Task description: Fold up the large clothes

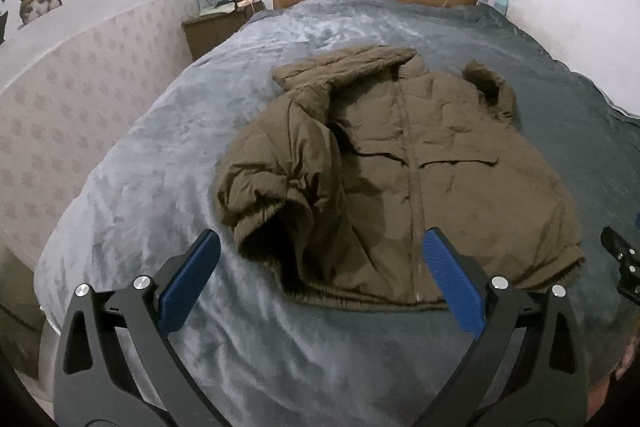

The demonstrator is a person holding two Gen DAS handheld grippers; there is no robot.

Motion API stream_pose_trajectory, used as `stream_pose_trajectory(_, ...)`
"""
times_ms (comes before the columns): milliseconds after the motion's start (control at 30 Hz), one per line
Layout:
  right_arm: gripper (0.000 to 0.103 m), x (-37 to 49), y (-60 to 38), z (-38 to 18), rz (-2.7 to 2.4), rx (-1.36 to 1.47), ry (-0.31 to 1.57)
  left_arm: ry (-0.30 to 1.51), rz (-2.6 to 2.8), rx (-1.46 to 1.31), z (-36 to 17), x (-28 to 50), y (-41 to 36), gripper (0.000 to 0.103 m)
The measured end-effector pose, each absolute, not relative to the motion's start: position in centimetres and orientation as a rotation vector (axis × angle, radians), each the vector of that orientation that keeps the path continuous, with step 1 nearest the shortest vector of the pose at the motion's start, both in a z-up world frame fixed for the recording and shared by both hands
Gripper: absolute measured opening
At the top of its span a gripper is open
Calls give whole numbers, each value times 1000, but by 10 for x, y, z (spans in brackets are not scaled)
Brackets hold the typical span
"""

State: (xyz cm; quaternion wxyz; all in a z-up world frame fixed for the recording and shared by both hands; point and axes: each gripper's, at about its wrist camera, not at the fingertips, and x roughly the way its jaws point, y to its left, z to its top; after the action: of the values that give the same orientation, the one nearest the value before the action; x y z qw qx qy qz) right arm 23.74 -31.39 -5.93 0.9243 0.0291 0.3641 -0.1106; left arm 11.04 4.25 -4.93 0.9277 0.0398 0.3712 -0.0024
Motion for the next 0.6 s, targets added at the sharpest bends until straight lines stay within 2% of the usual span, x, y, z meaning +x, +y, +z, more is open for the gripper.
stream_pose_trajectory(333, 101, 276, -335, -115, -251, 101, 879, 773, -14, 132, -66, 171, 58, 99)
stream_pose_trajectory(367, 101, 278, -336, -119, -257, 104, 883, 781, -29, 136, -69, 178, 60, 95)
stream_pose_trajectory(400, 100, 280, -336, -123, -261, 103, 890, 790, -37, 138, -71, 182, 60, 85)
stream_pose_trajectory(433, 100, 281, -337, -125, -262, 100, 897, 806, -46, 143, -74, 188, 62, 81)
stream_pose_trajectory(467, 96, 284, -338, -129, -264, 96, 906, 830, -48, 151, -81, 196, 64, 72)
stream_pose_trajectory(533, 86, 288, -341, -138, -256, 105, 930, 869, -51, 151, -91, 206, 70, 64)
stream_pose_trajectory(600, 74, 291, -347, -147, -235, 140, 953, 917, -56, 124, -105, 218, 81, 52)
